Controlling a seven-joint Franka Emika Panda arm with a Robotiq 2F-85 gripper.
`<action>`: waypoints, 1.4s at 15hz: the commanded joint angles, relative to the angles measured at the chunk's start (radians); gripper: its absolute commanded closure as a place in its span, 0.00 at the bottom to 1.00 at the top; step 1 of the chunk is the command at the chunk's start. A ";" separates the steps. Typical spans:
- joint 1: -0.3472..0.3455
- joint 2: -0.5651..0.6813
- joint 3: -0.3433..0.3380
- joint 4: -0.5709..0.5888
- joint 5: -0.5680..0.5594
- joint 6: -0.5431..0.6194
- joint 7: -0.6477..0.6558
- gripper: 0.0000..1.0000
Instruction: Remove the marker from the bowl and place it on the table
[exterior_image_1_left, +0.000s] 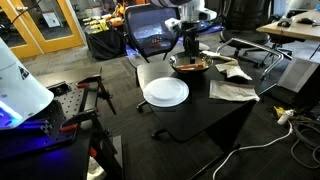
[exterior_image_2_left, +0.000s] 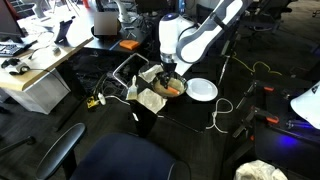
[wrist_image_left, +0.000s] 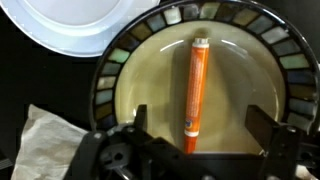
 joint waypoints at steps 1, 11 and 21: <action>0.001 0.043 -0.008 0.056 0.036 -0.022 -0.051 0.00; 0.002 0.093 -0.021 0.101 0.048 -0.051 -0.071 0.57; 0.008 0.056 -0.033 0.069 0.045 -0.055 -0.053 0.95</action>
